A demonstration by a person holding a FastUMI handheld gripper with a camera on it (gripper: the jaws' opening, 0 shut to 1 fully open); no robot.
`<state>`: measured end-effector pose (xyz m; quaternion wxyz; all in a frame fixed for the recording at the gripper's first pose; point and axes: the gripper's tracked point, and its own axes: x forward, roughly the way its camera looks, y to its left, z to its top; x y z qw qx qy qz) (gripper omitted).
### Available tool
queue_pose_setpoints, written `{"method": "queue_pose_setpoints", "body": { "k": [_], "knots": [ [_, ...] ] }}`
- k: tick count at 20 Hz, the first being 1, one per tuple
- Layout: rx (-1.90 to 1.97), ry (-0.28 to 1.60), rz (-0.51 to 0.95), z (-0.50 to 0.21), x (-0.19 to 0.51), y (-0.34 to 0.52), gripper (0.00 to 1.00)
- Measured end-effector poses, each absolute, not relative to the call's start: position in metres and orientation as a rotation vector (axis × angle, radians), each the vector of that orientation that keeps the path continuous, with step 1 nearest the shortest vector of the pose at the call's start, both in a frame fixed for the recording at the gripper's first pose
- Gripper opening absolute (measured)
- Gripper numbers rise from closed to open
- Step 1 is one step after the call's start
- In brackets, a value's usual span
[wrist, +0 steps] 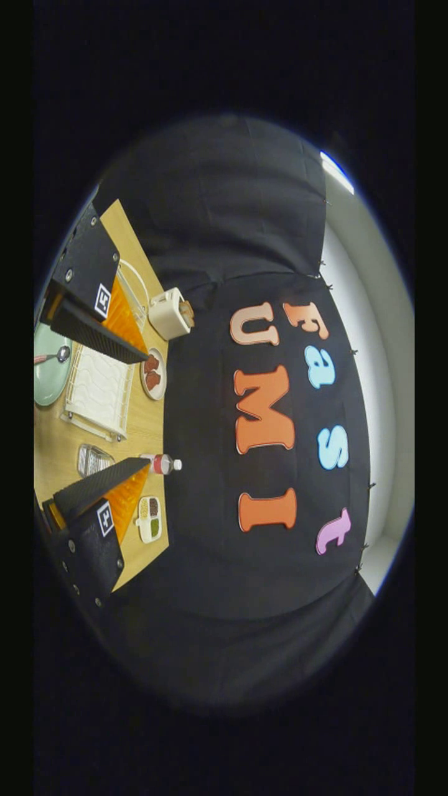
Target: Take the plate from the dish rack, then take the spoon from the basket and place it into the plate.
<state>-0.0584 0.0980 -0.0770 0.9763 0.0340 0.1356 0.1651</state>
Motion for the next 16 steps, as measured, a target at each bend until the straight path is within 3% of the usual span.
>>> {"method": "queue_pose_setpoints", "body": {
  "k": [16],
  "knots": [
    [0.078,0.179,0.277,-0.026,-0.060,0.083,0.91]
  ]
}}
